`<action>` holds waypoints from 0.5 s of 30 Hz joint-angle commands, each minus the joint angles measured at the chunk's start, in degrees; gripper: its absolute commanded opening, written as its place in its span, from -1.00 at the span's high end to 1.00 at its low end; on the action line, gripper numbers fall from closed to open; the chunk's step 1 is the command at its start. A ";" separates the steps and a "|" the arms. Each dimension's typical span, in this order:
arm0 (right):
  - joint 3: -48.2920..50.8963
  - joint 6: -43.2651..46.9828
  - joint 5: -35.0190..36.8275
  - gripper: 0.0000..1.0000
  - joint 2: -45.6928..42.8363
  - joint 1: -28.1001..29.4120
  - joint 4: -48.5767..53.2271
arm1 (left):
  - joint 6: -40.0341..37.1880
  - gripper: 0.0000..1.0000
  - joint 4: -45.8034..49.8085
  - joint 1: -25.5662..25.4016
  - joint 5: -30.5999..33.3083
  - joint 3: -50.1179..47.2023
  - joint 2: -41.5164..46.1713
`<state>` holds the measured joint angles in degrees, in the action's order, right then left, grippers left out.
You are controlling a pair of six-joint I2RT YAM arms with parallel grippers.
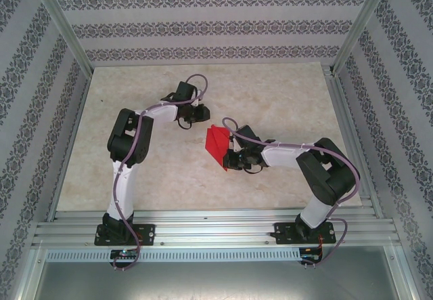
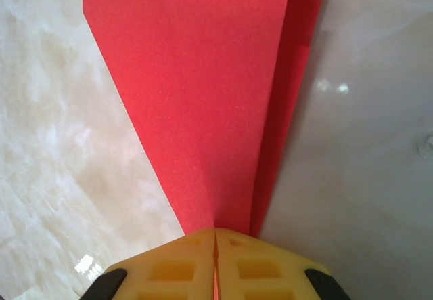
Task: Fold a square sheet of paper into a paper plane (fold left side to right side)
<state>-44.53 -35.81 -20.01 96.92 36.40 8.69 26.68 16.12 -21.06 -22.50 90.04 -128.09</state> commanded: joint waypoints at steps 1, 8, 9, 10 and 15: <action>-0.23 2.59 0.90 0.77 -1.80 0.97 7.96 | -2.46 0.48 1.75 2.04 3.01 -2.00 4.83; -3.72 3.52 1.51 0.47 -11.96 -2.03 6.45 | 3.25 0.19 -7.96 2.25 -3.50 -20.74 21.47; -3.51 3.40 2.00 0.43 -12.90 -2.63 6.39 | 5.53 0.13 -10.74 2.08 -5.07 -23.65 23.25; -2.85 3.43 2.37 0.40 -14.28 -3.34 5.69 | 8.26 0.07 -14.55 1.79 -7.10 -27.02 24.86; 3.83 0.96 2.11 0.26 -20.09 -7.70 -0.78 | 17.67 -0.06 -27.33 -1.92 -12.63 -34.38 25.43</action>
<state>-44.14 -33.56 -18.87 79.00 30.48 11.35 37.30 -0.73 -20.49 -30.09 57.98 -101.51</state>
